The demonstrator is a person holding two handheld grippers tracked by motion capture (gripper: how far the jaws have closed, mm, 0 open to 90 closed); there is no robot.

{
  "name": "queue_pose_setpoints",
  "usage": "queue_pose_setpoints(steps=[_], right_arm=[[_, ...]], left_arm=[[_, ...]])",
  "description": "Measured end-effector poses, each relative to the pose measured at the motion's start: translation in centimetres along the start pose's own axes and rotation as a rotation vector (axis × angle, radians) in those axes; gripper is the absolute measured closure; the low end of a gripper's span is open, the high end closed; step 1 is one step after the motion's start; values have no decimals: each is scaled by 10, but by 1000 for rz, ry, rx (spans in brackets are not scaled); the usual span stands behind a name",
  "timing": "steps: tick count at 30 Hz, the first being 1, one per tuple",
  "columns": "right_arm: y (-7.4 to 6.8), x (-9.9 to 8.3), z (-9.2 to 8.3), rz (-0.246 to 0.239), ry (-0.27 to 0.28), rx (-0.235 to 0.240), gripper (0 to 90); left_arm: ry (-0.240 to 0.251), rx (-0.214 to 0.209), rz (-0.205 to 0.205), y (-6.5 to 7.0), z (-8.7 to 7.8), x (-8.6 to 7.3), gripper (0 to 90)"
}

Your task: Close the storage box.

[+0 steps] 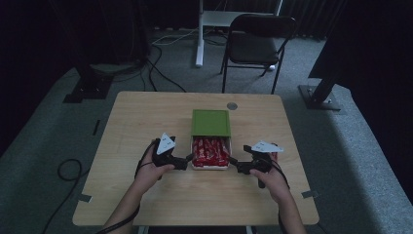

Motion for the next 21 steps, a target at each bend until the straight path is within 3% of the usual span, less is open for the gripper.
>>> queue_pose_setpoints(steps=[21], right_arm=[[5,5,5,4,1,-23,131]], left_arm=[[-14,13,2,-7,8,3,5]])
Point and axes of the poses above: each handheld gripper's, and its own axes: z roughly forward along the jaws, x roughly out of its top, y roughly to its right, the point moved 10 cm from there along z, roughly forward along the jaws, and after that the axes turned 7 degrees about z, right-handed, at the moved point
